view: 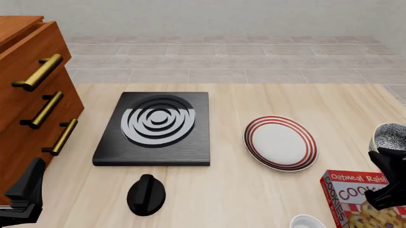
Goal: Pick the akita bowl on the cookies box and place it on the plate.
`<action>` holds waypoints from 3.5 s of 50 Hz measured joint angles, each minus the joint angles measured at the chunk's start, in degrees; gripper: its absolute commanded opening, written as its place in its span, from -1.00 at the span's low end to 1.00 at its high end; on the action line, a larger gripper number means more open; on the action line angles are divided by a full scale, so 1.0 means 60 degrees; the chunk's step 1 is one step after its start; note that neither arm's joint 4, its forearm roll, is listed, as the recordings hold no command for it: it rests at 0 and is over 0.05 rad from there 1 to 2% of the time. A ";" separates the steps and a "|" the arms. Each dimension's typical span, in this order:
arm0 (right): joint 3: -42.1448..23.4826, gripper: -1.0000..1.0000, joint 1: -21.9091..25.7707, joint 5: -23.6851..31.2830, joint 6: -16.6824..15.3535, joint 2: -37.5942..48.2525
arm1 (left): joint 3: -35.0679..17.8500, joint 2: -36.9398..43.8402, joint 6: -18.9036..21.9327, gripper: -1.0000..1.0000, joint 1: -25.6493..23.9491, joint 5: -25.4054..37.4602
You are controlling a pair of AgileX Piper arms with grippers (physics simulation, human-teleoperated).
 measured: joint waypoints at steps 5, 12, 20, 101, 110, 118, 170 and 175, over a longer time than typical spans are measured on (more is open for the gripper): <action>-0.0095 -1.00 0.0093 -0.0106 -0.0076 0.0185 | 0.0000 0.0000 0.0000 1.00 0.0000 0.0000; -0.0233 -1.00 0.0258 -0.0343 -0.0111 0.0572 | 0.0000 0.0000 0.0000 1.00 0.0000 0.0000; -0.0302 -1.00 0.0511 -0.0793 -0.0084 0.1125 | 0.0000 0.0000 0.0000 1.00 0.0000 0.0000; -0.1116 -1.00 0.1832 -0.4114 -0.0240 0.5732 | 0.0000 0.0000 0.0000 1.00 0.0000 0.0000; -0.1156 -1.00 0.2017 -0.4524 -0.0083 0.6306 | 0.0000 0.0000 0.0000 1.00 0.0000 0.0000; -0.1247 -1.00 0.2036 -0.4668 0.0004 0.6661 | 0.0000 0.0000 0.0000 1.00 0.0000 0.0000; -0.2236 -1.00 0.1805 -0.4486 0.0746 0.8252 | 0.0000 0.0000 0.0000 1.00 0.0000 0.0000; -0.2307 -1.00 0.1777 -0.4552 0.0784 0.8385 | 0.0000 0.0000 0.0000 1.00 0.0000 0.0000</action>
